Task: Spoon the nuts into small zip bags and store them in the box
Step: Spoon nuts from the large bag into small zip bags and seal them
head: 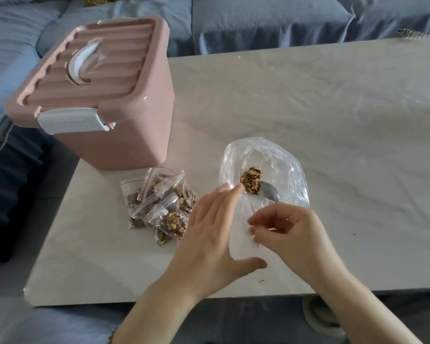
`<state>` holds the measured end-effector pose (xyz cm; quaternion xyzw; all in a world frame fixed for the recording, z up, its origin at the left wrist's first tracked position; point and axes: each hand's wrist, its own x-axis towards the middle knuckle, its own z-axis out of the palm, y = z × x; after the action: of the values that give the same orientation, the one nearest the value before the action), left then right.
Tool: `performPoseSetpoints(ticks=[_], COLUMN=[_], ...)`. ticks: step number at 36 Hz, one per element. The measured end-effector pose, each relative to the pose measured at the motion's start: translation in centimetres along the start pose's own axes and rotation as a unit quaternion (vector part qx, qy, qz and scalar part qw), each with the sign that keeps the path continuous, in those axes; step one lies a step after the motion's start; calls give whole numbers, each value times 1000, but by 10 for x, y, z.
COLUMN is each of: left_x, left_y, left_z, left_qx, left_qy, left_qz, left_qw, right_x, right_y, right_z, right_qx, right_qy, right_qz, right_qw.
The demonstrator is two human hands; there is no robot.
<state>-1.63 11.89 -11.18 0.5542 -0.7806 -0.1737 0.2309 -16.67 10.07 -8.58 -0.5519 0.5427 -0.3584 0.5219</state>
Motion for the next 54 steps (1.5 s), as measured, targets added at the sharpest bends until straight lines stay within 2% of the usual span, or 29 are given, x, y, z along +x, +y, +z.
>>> performPoseSetpoints(ticks=[2,4,7,12,15,21,24,28,31,33,35,38,40,46,50,54], left_x=[4,6,8,8,10,14,16,18,17,16,14,12,11,12,19,28], left_y=[3,8,7,-1,-2,2,0,0,0,-3,-5,-7,-7,-11,-14,-16], left_z=[6,8,13,17,13,8,8,13,13,14,15,17,18,26,28,27], left_qx=[4,-39,-50,-19,-27,-6,28,10,-39,-66,-85,-99,-97,-148,-188,-217], left_qy=[32,56,37,33,15,0,17,10,17,22,42,78,86,93,99,68], left_qz=[-6,-32,-32,14,-8,-10,4,-7,-47,-87,-126,-182,-197,-236,-254,-265], left_qw=[999,997,998,999,999,1000,999,1000,998,994,987,975,972,956,944,937], right_x=[0,-1,-2,-8,-6,1,1,1,3,5,8,8,8,6,5,4], right_y=[-1,0,6,7,13,19,23,33,33,38,44,58,66,80,75,59], right_z=[1,1,-1,-11,-16,-25,-25,-27,-32,-39,-50,-58,-57,-56,-59,-69], right_qx=[-8,-39,-142,-306,-326,-407,-407,-399,-341,-327,-363,-457,-491,-515,-428,-358], right_qy=[-19,-18,-25,-95,-143,-171,-179,-174,-122,-43,23,4,-21,-11,47,113], right_qz=[-12,-39,-88,-257,-262,-268,-271,-292,-315,-287,-201,6,73,66,27,-35], right_qw=[1000,998,986,912,897,856,853,852,877,899,910,889,868,855,902,926])
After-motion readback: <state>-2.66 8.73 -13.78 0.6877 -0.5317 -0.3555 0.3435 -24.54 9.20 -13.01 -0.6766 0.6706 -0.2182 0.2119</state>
